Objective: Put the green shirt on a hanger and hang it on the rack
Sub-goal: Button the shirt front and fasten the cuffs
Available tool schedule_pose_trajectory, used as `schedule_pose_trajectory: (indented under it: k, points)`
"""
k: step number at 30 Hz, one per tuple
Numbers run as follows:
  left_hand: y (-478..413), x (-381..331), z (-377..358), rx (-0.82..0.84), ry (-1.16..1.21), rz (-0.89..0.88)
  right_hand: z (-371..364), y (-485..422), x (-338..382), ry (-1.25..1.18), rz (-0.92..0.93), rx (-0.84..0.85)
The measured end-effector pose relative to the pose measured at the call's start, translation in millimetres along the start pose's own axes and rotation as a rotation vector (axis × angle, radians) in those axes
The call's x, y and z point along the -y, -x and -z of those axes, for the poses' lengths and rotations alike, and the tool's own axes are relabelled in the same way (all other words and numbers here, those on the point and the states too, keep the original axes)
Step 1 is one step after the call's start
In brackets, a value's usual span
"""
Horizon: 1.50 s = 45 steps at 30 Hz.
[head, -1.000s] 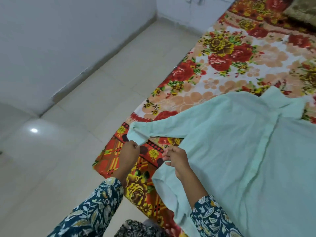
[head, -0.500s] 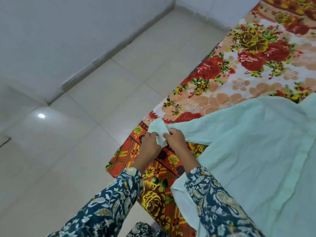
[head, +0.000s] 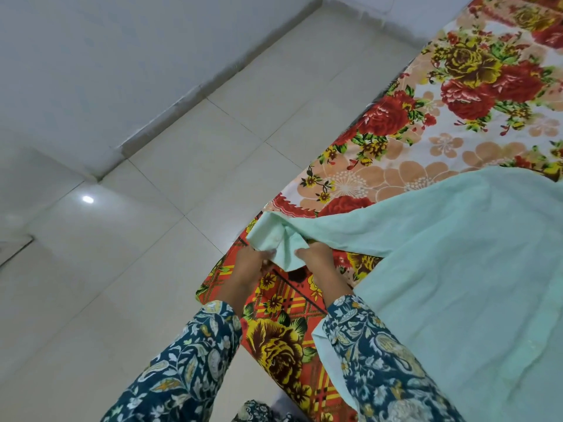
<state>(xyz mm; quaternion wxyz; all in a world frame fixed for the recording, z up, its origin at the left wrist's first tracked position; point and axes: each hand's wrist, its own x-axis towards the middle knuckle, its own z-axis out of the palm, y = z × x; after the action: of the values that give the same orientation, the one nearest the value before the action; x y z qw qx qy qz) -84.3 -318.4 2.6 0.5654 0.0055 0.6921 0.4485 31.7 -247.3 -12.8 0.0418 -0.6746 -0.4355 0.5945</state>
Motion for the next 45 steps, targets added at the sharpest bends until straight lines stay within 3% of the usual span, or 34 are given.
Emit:
schedule_pose_trajectory:
  k: [2,4,7,12,17,23,26,28,30,31,33,35,39,45]
  points:
    - [8.0,9.1,-0.5,0.022,0.053,0.057,2.0,2.7,-1.9,-0.127,-0.053,-0.005]
    - [17.9,17.4,-3.2,0.031,0.097,0.07,10.6,17.7,-4.3,-0.145,0.016,-0.067]
    - [33.5,28.1,-8.9,0.035,-0.017,-0.023,26.9,50.5,-7.3,-0.091,0.214,-0.144]
    - [63.4,33.7,-23.8,0.085,-0.12,-0.085,33.0,82.9,-10.3,0.157,0.395,-0.035]
    - [85.8,29.3,-37.9,0.12,-0.16,-0.078,48.9,95.4,-10.2,0.096,0.386,-0.067]
    - [101.7,26.2,-39.7,0.152,-0.214,-0.042,67.0,103.1,-4.0,0.248,0.321,0.15]
    - [110.7,24.4,-38.0,0.155,-0.202,-0.005,71.2,102.1,-3.7,0.261,0.279,0.162]
    - [121.0,25.5,-42.4,-0.044,-0.314,-0.126,73.3,104.9,-6.1,0.243,0.275,0.137]
    - [138.4,26.9,-50.7,-0.429,-0.553,-0.482,75.1,105.6,-9.7,0.21,0.272,0.102]
    - [149.6,27.3,-55.7,-0.511,-0.638,-0.689,76.1,106.2,-11.3,0.194,0.271,0.089]
    - [161.9,32.8,-67.5,-0.41,-0.774,-0.894,77.5,110.3,-10.9,0.166,0.277,0.079]
    - [160.9,40.8,-73.5,-0.294,-0.86,-0.817,79.0,114.2,-10.4,0.142,0.291,0.074]
    - [151.1,41.7,-74.1,-0.309,-0.734,-0.512,85.2,121.8,-9.3,0.059,0.304,0.088]
    - [149.4,27.5,-68.4,-0.215,-0.2,-0.225,92.1,123.3,-6.7,-0.072,0.24,0.136]
